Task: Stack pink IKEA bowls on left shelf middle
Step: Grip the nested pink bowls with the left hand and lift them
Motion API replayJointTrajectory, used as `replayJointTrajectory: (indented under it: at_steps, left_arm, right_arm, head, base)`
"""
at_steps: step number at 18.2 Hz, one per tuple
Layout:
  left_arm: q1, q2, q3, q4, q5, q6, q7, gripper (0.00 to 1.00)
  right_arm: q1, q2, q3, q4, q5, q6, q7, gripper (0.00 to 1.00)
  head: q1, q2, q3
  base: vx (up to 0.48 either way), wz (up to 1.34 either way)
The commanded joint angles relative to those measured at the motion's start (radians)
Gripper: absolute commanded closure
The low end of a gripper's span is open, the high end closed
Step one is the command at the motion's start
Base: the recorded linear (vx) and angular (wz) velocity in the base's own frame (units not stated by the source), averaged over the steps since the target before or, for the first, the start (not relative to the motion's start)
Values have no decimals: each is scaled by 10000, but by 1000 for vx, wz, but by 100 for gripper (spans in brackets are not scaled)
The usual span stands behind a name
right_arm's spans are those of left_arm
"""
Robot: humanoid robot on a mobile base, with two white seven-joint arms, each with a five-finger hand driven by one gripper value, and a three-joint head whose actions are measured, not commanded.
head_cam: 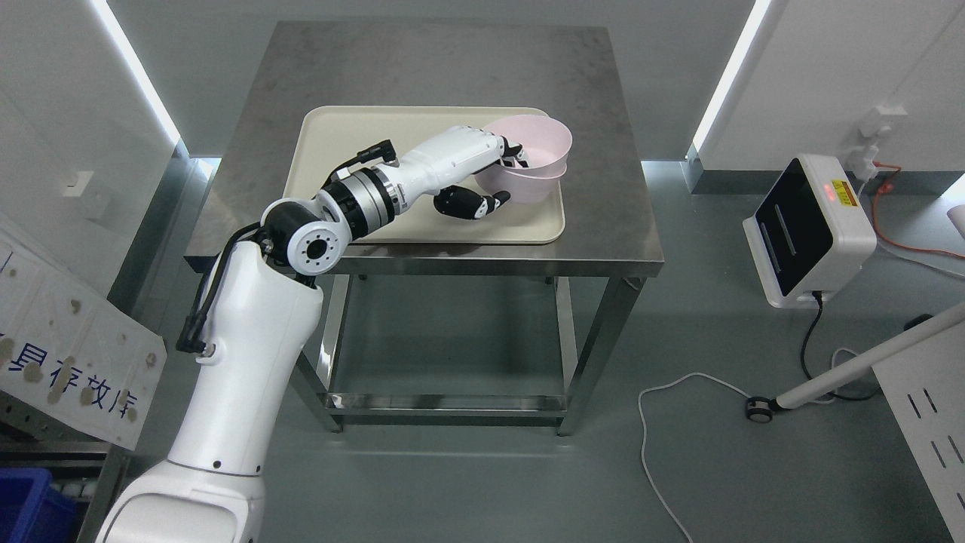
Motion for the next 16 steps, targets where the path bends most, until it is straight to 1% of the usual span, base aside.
replayJointTrajectory:
  at_steps: [1,3,5,9,10,12,16]
  left_arm:
    - [1582,164,3109,-2702,754,-976,-433,99]
    - [2059,164,3692,-3041,1030,-1696,-494,99]
    - [2259,164,4229,-3225,1260,-2158,-693,99]
    - [2276,164,4736,-3364,1735,-2542,-802,99]
    - [2321,164,4768,-3364,1812,-2605,-802,99]
    - [2627,164,4677,-3334,2408,-2605,-802,98]
    - [3257,164,4232,-3334,2763,-2605,-832,98]
  right_arm:
    - [292,-175,-107,-337,0,-2,2,0]
    - [292,-175,-108,-337,0,13,2,0]
    - [292,-175,-107,-337,0,-2,2,0]
    - [292,-175,-123,-337,0,13,2,0]
    - [292,-175,-108,-337,0,13,2,0]
    - [292,-175,-107,-337,0,-2,2,0]
    - [292,-175,-107,-337,0,13,2,0]
  head:
    - [0,0,0]
    - [0,0,0]
    - [0,0,0]
    - [0,0,0]
    - [0,0,0]
    - [0,0,0]
    - [0,0,0]
  base:
    - [0,0]
    - [0,0]
    - [0,0]
    - [0,0]
    - [0,0]
    - [0,0]
    - [0,0]
